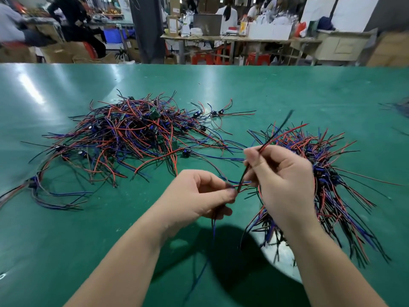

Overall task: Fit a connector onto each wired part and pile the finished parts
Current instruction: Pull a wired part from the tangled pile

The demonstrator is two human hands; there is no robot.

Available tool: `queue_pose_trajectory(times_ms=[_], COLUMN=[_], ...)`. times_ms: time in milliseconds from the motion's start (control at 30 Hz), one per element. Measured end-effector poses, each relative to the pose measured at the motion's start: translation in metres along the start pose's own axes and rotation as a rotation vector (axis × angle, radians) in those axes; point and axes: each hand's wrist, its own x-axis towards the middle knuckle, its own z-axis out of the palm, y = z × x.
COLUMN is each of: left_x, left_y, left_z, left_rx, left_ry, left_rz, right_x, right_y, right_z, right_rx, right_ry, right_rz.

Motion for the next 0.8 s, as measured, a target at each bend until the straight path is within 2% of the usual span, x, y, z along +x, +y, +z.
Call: queue_pose_trajectory(times_ms=[133, 233, 300, 367, 467, 567, 633, 733, 800], left_x=[-0.003, -0.006, -0.007, -0.006, -0.003, -0.003, -0.003, -0.002, 0.0], left_y=[-0.001, 0.0, 0.003, 0.005, 0.005, 0.002, 0.001, -0.001, -0.001], left_z=[-0.007, -0.008, -0.005, -0.001, 0.0, 0.003, 0.006, 0.006, 0.005], left_rx=[0.157, 0.16, 0.082, -0.043, -0.112, -0.147, -0.166, -0.172, -0.198], left_ry=[-0.2, -0.267, -0.229, -0.119, 0.016, 0.019, 0.025, 0.028, 0.031], left_rz=[-0.109, -0.101, -0.065, -0.008, 0.065, 0.088, 0.108, 0.11, 0.103], right_x=[0.008, 0.009, 0.008, 0.005, -0.002, -0.002, 0.001, 0.003, 0.006], right_y=[-0.006, -0.006, -0.006, -0.004, -0.006, -0.01, -0.012, -0.012, -0.011], right_z=[-0.013, -0.012, -0.008, -0.006, 0.0, -0.002, -0.006, -0.008, -0.009], right_rx=[0.098, 0.17, 0.201, 0.162, 0.072, 0.031, 0.033, 0.142, 0.224], right_ry=[0.186, 0.187, 0.118, -0.003, -0.213, -0.238, -0.292, -0.344, -0.304], right_rz=[0.003, 0.099, 0.179, 0.238, 0.202, 0.086, 0.071, 0.157, 0.213])
